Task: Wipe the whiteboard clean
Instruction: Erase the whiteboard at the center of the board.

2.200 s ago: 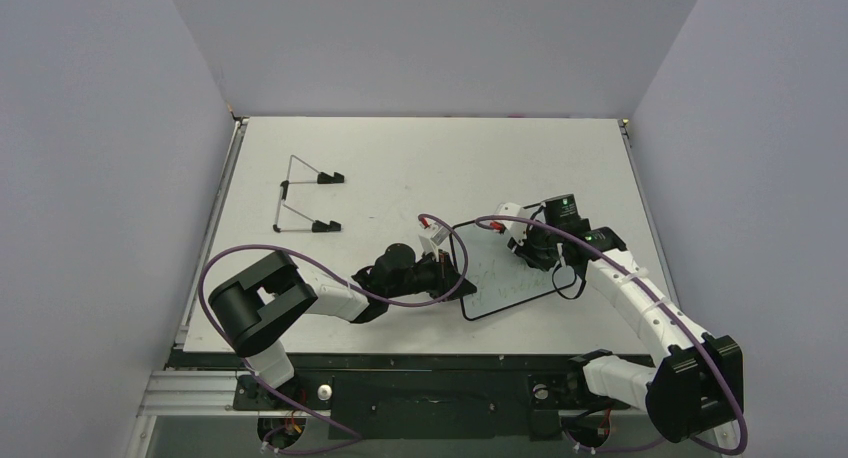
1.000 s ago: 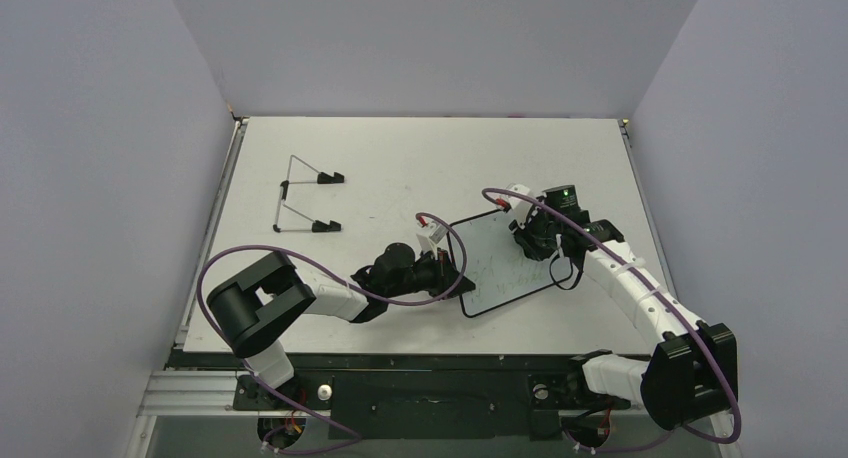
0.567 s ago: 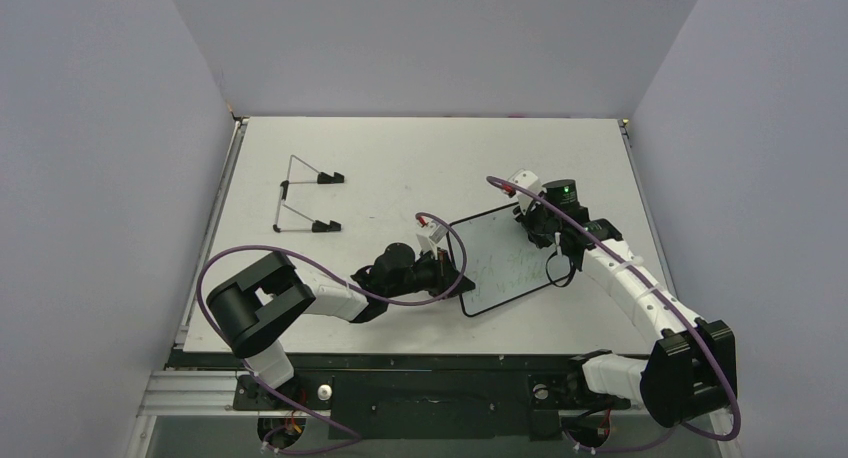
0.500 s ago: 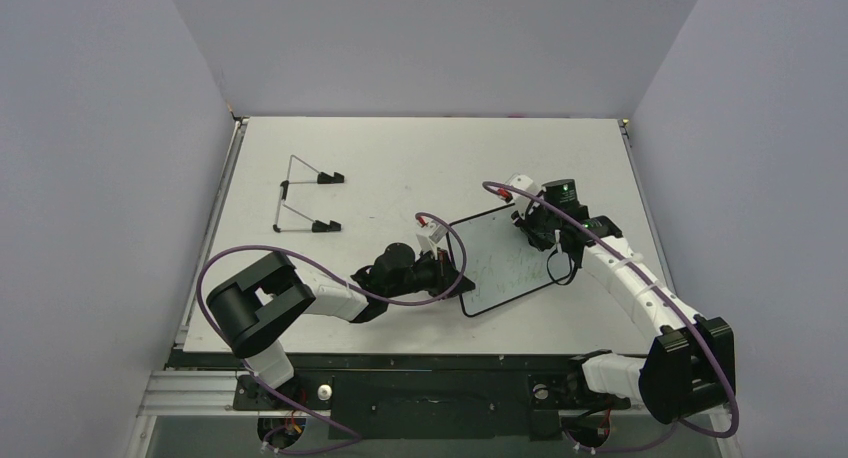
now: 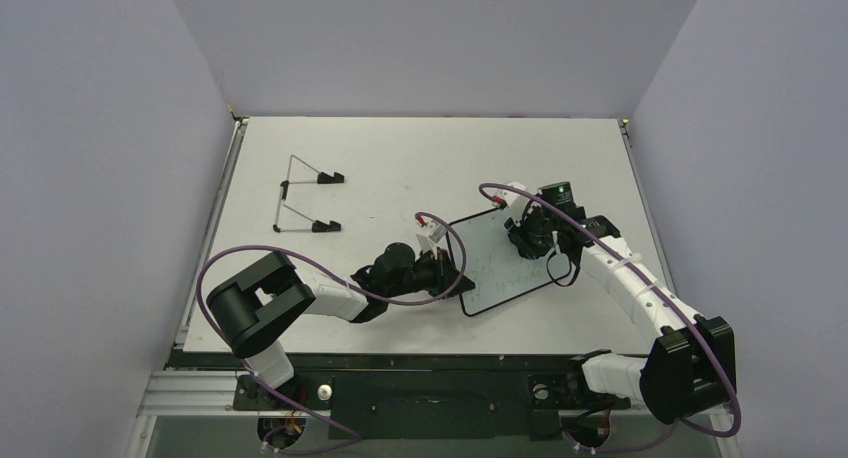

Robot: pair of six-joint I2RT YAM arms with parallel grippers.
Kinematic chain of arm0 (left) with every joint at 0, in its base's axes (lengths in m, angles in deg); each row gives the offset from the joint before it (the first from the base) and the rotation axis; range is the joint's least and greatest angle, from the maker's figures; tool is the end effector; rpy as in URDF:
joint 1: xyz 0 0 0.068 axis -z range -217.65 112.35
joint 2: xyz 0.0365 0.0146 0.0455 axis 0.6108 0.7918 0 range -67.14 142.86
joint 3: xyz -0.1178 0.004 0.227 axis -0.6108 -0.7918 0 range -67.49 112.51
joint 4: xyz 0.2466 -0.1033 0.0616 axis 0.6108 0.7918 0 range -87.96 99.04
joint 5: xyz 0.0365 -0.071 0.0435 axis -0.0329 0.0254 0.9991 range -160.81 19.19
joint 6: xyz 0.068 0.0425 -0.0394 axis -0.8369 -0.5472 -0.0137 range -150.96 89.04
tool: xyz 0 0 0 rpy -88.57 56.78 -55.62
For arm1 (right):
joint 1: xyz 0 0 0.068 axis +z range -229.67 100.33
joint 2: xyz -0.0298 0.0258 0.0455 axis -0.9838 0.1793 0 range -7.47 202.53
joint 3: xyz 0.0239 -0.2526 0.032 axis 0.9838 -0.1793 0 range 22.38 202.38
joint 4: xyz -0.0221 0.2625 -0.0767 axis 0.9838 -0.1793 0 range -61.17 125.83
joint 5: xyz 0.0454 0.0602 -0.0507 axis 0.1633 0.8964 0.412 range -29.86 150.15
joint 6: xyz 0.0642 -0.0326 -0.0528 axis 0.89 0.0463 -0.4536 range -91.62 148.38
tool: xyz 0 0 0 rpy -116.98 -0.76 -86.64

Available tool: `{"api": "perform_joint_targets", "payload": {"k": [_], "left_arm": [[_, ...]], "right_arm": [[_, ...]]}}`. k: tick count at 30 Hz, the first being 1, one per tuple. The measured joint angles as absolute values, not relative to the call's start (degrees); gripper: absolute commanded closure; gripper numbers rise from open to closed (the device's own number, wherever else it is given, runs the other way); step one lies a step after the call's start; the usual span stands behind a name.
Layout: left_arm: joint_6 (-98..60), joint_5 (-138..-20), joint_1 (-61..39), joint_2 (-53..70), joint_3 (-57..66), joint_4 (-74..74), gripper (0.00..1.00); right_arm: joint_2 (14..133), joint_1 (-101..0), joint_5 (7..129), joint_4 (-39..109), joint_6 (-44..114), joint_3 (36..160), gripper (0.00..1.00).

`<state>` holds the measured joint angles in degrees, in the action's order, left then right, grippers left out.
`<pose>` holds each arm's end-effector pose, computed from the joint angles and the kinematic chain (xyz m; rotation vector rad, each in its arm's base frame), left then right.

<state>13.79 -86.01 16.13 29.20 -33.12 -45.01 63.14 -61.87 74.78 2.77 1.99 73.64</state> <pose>0.2002 -0.3088 0.1193 0.3746 2.0482 -1.3862 0.2741 0.1092 0.1972 -1.0246 2.2375 0.2521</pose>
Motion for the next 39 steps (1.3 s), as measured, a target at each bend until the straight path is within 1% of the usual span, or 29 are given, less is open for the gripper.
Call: {"api": "perform_joint_targets", "payload": {"k": [6,13,16,23,26,33,39], "left_arm": [[13.83,-85.75,16.13,29.22,-33.12,-45.01,1.0],[13.39,-86.05,16.18,29.22,-33.12,-45.03,1.0],[13.44,-86.1,16.2,29.2,-33.12,-44.99,1.0],[13.48,-86.12,16.2,29.22,-33.12,-44.88,1.0],[13.48,-86.12,16.2,29.2,-33.12,-44.86,1.0],[13.28,-86.21,16.2,29.2,-33.12,-44.81,1.0],[12.65,-86.32,16.22,28.98,-33.12,-44.64,1.0]], "right_arm": [[62.68,-61.59,66.71,9.72,8.02,72.35,1.0],[62.94,-61.59,60.2,12.52,8.92,72.29,1.0],[63.36,-61.59,61.47,10.75,6.12,73.01,1.0],[63.56,-61.63,72.59,3.31,-1.51,74.49,1.0],[63.56,-61.63,75.13,1.81,-2.99,74.52,1.0],[63.53,-61.61,75.37,-0.01,-6.75,74.52,1.0],[63.58,-61.52,71.85,-1.19,-7.39,74.52,1.0]]}}
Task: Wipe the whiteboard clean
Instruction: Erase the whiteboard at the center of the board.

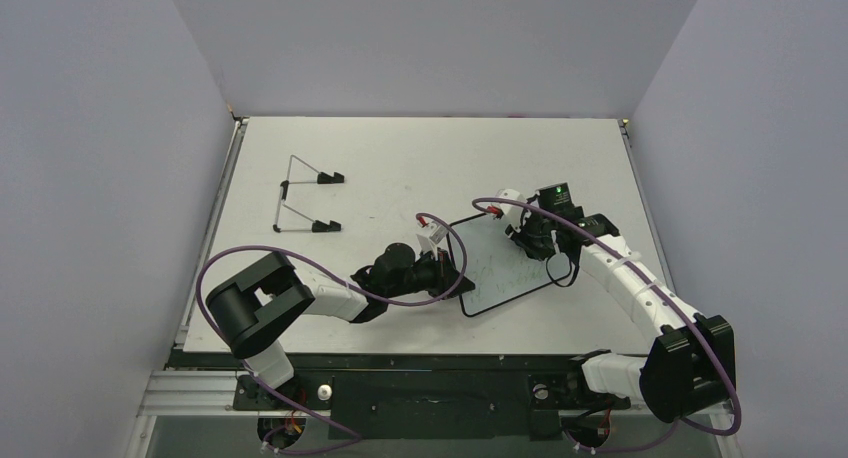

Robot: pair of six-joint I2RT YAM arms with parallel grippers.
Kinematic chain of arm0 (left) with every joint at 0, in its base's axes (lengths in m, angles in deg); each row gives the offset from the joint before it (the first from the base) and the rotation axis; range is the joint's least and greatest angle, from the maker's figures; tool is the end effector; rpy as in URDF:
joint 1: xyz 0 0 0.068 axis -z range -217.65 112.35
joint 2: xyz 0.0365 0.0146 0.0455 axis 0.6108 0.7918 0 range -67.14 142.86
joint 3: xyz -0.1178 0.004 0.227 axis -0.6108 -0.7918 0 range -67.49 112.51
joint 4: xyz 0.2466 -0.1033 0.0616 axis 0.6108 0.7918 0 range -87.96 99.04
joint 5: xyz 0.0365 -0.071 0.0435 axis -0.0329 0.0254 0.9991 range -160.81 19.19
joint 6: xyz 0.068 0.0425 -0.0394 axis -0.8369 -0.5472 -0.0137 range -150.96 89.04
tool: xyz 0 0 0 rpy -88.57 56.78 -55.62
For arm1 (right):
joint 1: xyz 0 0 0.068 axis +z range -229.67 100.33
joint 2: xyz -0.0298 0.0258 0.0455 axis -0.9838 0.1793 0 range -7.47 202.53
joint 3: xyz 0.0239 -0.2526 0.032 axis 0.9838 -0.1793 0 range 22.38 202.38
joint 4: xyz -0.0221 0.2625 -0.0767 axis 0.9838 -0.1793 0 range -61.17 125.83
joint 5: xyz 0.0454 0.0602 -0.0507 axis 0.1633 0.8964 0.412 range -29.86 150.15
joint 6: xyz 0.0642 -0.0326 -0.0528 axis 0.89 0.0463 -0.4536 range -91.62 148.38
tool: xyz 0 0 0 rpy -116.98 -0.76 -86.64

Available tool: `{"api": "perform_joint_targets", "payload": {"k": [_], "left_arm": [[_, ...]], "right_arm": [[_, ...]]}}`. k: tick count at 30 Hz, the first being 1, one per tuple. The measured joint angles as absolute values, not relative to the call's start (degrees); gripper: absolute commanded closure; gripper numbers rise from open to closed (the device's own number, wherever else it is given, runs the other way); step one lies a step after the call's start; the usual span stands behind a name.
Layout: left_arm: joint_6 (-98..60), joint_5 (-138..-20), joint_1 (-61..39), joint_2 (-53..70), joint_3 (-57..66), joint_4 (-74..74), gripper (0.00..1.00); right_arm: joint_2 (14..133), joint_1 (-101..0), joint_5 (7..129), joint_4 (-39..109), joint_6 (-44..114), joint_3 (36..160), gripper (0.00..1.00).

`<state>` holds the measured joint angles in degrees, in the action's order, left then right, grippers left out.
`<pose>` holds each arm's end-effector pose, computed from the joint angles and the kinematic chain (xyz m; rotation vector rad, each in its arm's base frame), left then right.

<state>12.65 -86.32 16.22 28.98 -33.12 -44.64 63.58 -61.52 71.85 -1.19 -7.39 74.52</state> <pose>0.1992 -0.3091 0.1197 0.4001 2.0427 -1.3784 0.2699 0.1056 0.1936 -1.2138 2.2110 0.1370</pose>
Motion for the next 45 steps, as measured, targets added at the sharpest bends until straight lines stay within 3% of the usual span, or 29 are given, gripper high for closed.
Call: {"api": "perform_joint_targets", "payload": {"k": [16,33,45], "left_arm": [[12.34,-86.43,16.22,28.95,-33.12,-44.7,1.0],[12.19,-86.82,16.33,28.95,-33.14,-44.66,1.0],[12.26,-86.45,16.33,28.74,-33.44,-44.79,1.0]], "right_arm": [[62.24,-61.65,60.72,7.51,1.75,71.96,1.0],[61.48,-61.7,72.88,-0.27,-7.15,72.22,1.0],[62.99,-62.11,60.42,5.0,-1.27,72.16,1.0]]}}
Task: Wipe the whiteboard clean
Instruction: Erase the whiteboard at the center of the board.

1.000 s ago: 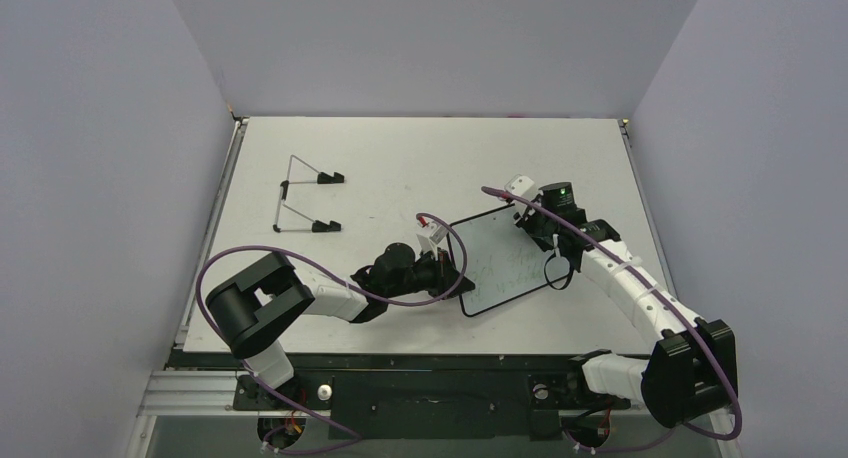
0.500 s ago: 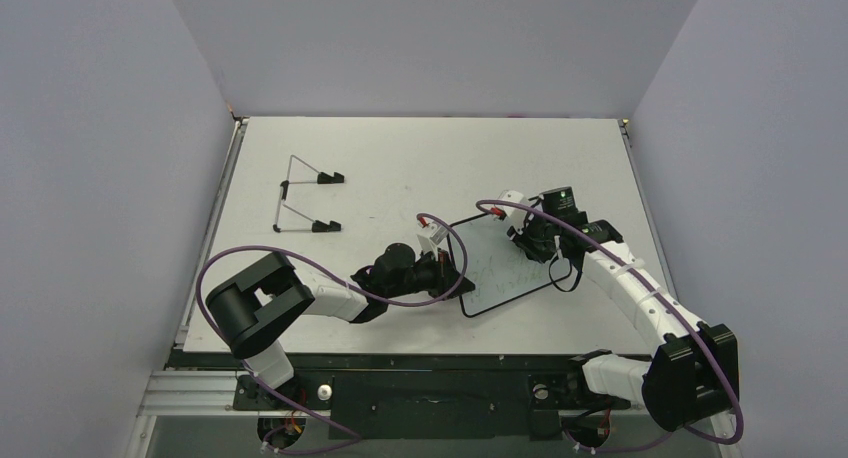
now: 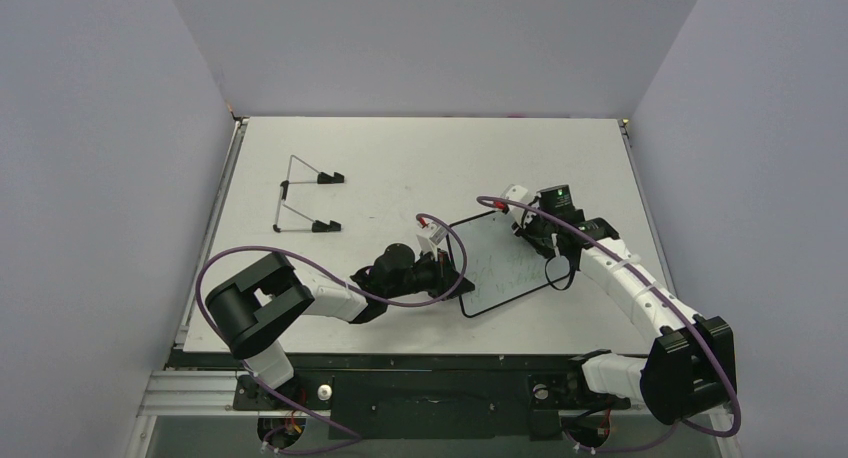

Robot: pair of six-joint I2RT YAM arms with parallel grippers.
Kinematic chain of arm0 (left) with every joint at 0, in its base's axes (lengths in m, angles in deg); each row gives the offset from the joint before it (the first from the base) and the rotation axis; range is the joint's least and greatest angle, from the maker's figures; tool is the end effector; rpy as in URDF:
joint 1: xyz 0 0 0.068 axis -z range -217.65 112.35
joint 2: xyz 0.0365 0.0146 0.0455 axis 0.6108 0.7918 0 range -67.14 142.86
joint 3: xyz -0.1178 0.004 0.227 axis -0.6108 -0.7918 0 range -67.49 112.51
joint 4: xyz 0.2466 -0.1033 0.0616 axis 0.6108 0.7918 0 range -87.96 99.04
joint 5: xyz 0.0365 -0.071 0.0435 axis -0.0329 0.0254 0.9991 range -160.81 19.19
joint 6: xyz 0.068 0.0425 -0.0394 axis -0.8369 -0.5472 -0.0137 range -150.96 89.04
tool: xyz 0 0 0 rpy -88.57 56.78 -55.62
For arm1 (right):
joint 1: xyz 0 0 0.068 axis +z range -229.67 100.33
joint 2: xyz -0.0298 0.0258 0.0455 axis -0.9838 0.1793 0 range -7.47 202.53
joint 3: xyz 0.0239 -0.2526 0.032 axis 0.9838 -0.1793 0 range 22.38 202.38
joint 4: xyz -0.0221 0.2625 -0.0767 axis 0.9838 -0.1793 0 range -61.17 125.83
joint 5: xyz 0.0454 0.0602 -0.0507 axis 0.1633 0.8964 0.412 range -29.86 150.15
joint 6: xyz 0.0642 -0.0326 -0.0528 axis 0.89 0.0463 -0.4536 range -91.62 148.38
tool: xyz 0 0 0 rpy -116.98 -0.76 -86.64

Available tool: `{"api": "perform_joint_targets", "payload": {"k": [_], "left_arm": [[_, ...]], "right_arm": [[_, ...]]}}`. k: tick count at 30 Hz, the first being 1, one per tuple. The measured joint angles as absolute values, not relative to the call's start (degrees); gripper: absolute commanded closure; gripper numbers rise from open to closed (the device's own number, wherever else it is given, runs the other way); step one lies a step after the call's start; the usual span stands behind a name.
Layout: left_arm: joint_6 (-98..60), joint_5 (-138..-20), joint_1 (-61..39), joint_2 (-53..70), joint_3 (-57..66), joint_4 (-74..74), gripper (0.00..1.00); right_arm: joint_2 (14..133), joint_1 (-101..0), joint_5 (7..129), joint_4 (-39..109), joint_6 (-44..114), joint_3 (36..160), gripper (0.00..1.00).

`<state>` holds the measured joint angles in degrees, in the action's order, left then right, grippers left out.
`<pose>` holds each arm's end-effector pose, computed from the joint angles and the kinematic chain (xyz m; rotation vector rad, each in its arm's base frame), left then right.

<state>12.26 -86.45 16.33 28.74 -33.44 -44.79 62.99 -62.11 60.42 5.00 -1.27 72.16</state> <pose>0.1977 -0.3085 0.1197 0.4107 2.0386 -1.3780 0.2825 0.0899 0.1903 -0.9918 2.2639 -0.0850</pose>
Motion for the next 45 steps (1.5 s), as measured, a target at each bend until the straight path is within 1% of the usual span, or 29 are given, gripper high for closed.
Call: {"api": "perform_joint_targets", "payload": {"k": [4,9,12,20,23,29,35,40,45], "left_arm": [[12.26,-86.45,16.33,28.65,-33.49,-44.79,1.0],[12.26,-86.45,16.33,28.65,-33.49,-44.79,1.0],[12.26,-86.47,16.33,28.65,-33.49,-44.77,1.0],[12.21,-86.49,16.33,28.6,-33.51,-44.66,1.0],[12.15,-86.47,16.33,28.54,-33.51,-44.59,1.0],[11.67,-86.51,16.33,28.54,-33.51,-44.62,1.0],[11.62,-86.54,16.33,28.54,-33.51,-44.59,1.0],[12.41,-86.49,16.33,28.54,-33.6,-44.49,1.0],[12.8,-86.45,16.31,28.54,-33.82,-44.55,1.0]], "right_arm": [[62.77,-62.39,56.7,9.74,1.6,70.82,1.0],[61.81,-62.39,56.4,11.99,3.21,69.36,1.0],[61.54,-62.66,58.89,11.55,2.73,69.4,1.0],[61.52,-62.81,70.54,3.6,-4.17,71.61,1.0],[61.54,-62.81,68.7,4.3,-2.23,71.61,1.0],[61.89,-63.44,58.74,10.66,3.61,70.98,1.0],[63.12,-63.9,55.87,12.6,4.59,70.91,1.0],[64.78,-64.17,59.02,8.15,0.28,72.57,1.0],[64.91,-64.32,66.49,2.57,-4.04,73.58,1.0]]}}
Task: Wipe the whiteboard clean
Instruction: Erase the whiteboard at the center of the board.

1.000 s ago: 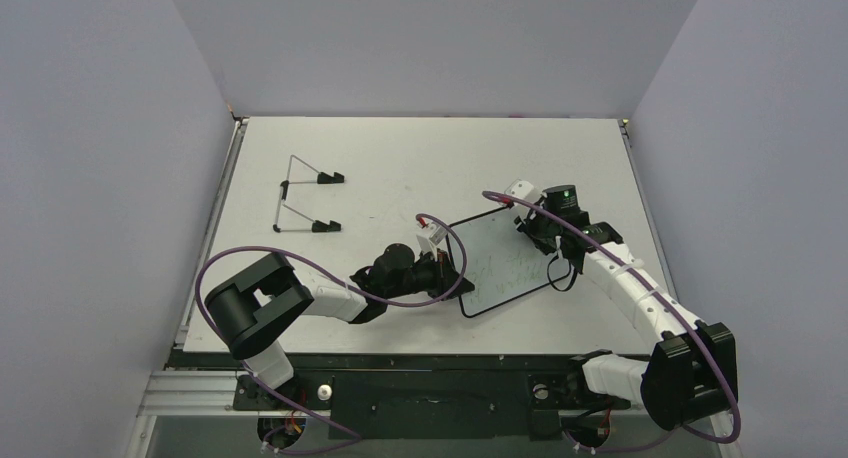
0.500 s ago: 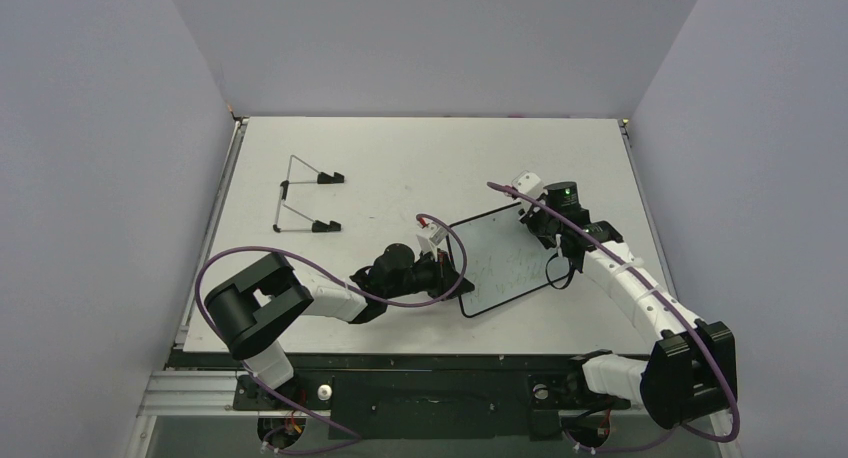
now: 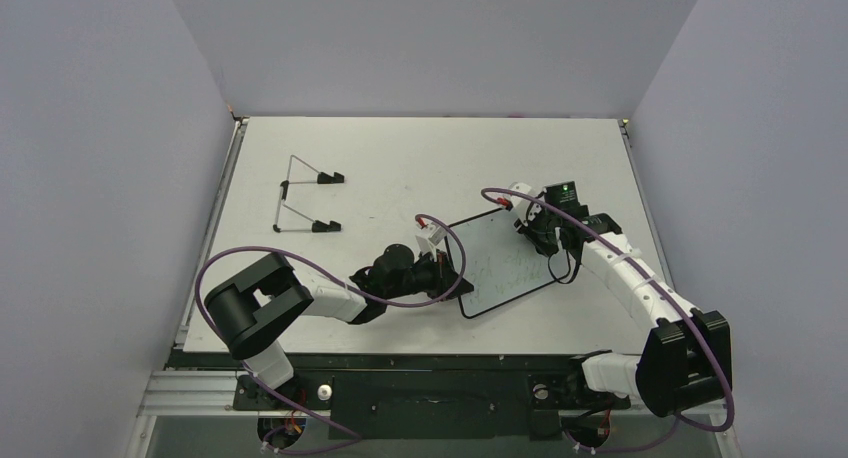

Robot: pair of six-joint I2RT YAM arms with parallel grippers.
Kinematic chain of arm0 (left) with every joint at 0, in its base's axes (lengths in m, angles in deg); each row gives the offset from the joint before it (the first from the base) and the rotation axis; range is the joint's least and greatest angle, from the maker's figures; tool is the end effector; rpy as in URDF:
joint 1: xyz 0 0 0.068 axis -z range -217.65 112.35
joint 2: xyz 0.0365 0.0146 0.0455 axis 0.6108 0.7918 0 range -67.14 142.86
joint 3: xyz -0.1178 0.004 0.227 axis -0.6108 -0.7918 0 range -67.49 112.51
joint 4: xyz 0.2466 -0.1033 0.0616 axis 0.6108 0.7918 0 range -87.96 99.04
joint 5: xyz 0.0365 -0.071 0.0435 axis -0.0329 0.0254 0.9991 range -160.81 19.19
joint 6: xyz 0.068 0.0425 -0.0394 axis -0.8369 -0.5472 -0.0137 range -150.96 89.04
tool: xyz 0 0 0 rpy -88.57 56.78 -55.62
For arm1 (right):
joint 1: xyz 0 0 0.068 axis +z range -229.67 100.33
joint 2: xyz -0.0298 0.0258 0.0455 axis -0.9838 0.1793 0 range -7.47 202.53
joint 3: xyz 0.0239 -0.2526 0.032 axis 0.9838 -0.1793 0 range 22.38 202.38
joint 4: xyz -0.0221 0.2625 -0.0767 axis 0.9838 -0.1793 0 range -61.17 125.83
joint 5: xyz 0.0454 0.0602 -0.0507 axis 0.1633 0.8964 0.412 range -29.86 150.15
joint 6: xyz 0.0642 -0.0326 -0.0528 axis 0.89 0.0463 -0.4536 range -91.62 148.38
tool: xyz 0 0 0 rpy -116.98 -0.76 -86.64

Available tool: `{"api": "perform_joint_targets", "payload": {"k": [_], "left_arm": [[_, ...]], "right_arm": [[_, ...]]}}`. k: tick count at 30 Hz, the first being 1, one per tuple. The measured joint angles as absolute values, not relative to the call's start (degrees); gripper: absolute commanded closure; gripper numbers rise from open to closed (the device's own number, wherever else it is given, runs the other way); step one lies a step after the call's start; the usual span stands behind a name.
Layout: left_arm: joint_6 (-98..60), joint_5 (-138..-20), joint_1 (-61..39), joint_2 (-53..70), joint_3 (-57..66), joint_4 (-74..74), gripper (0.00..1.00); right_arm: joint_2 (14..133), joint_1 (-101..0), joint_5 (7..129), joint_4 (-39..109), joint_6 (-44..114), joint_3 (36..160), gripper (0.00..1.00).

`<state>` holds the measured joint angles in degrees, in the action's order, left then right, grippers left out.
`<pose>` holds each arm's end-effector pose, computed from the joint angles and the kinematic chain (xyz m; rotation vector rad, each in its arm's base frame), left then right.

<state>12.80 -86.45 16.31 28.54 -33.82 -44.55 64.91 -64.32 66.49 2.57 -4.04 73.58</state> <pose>0.1968 -0.3070 0.1182 0.4011 2.0510 -1.3796 0.2845 0.0873 0.1863 -1.0582 2.2788 0.0181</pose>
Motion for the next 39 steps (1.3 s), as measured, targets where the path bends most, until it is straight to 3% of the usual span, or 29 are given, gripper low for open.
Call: {"api": "perform_joint_targets", "payload": {"k": [5,16,29,39], "left_arm": [[12.78,-86.43,16.31,28.54,-33.97,-44.68,1.0],[11.65,-86.99,16.5,28.52,-33.97,-44.75,1.0],[12.74,-86.49,16.53,28.28,-34.36,-44.7,1.0],[12.04,-86.54,16.53,28.23,-34.36,-44.73,1.0]], "right_arm": [[64.17,-64.36,69.12,2.16,-1.68,73.31,1.0],[63.36,-66.22,57.18,12.12,6.8,71.11,1.0],[64.76,-66.46,75.59,-0.25,-3.89,74.52,1.0],[64.23,-68.01,69.4,5.06,2.08,73.27,1.0]]}}
